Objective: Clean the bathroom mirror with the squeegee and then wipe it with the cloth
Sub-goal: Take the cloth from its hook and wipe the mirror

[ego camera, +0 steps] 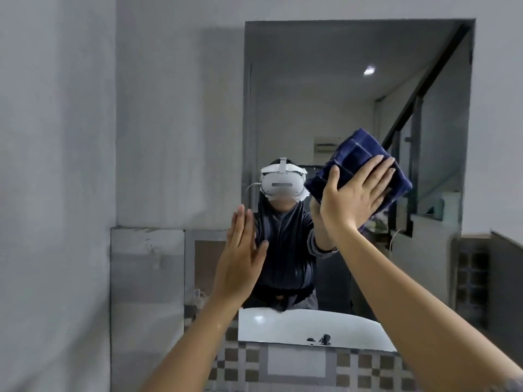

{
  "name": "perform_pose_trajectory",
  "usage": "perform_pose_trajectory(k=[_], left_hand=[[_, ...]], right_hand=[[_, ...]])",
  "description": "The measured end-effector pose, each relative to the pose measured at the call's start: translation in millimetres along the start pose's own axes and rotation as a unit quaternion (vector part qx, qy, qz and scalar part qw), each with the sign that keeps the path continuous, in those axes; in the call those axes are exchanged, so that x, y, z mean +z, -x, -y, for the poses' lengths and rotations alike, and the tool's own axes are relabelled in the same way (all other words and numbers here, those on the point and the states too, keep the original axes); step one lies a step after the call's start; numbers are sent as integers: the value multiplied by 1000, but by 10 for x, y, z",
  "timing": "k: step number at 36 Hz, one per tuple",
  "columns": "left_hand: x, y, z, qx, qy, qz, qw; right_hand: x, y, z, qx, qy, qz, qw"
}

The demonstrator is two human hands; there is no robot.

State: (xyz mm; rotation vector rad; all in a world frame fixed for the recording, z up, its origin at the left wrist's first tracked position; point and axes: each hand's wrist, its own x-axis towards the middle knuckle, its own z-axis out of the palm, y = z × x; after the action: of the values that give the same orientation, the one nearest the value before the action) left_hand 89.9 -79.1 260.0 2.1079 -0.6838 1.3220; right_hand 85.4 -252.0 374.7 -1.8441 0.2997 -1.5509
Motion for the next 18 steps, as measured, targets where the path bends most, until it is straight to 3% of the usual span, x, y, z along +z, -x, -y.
perform_pose_trajectory(k=[4,7,11,18], left_hand=[[61,87,63,-11,-3,-17,1000],[118,139,103,-24,2,-29,999],[137,194,131,-18,-7,-46,999],[136,206,180,-5,-8,-50,999]], right_hand=[[140,176,299,-143,21,65,987],[234,272,456,-284,49,111,951],[263,275,479,-466,118,157,863],[-47,-226,122,-656,253,203,682]])
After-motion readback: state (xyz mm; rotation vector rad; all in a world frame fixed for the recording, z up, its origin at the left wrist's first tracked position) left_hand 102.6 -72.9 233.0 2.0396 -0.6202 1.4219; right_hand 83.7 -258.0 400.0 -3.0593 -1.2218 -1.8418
